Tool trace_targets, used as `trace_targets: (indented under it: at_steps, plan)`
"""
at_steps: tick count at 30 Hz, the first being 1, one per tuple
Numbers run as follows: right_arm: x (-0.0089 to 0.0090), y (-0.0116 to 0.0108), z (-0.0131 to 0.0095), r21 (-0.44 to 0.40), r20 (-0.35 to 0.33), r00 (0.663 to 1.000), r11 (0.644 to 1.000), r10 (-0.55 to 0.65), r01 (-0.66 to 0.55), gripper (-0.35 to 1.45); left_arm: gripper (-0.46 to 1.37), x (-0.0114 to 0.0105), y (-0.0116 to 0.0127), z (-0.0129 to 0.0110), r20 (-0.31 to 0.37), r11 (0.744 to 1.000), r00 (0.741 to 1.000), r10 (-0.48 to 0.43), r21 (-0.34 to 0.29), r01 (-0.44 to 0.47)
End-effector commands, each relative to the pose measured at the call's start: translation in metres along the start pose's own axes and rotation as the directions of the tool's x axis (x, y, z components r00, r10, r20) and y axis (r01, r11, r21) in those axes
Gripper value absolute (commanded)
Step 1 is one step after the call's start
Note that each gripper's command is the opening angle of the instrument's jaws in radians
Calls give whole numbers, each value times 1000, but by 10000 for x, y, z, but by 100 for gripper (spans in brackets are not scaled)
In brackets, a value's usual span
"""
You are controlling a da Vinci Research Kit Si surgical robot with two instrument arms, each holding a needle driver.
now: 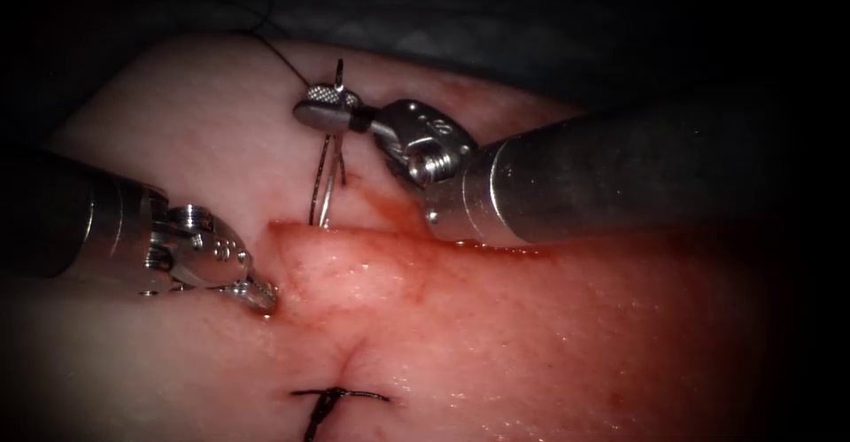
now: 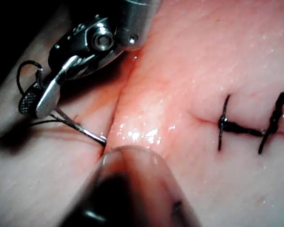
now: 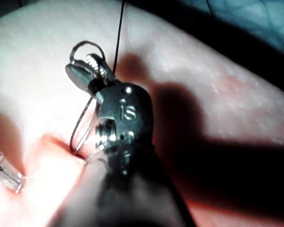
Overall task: Wound Closure
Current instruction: Throw the needle through the target on the bottom of the cut
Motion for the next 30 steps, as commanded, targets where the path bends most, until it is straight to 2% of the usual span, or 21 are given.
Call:
trace_targets:
  at_steps: [1, 9, 21, 30]
  plan:
    - [1, 1, 1, -11, 2, 1000, 1000, 16, -16, -35, -28, 0, 0, 0, 0, 1000, 1000, 0, -10, 0]
    - [4, 4, -1, -63, 13, 994, 992, 109, -108, -35, -29, -2, 0, -2, 0, 1000, 1000, 8, -11, -8]
    - [19, 17, 3, -97, 15, 992, 987, 128, -126, -35, -33, -3, 0, -2, 0, 1000, 1000, 9, -12, -9]
    - [17, 18, 4, -100, 23, 984, 979, 179, -175, -35, -35, -3, 0, -1, 0, 1000, 1000, 9, -11, -9]
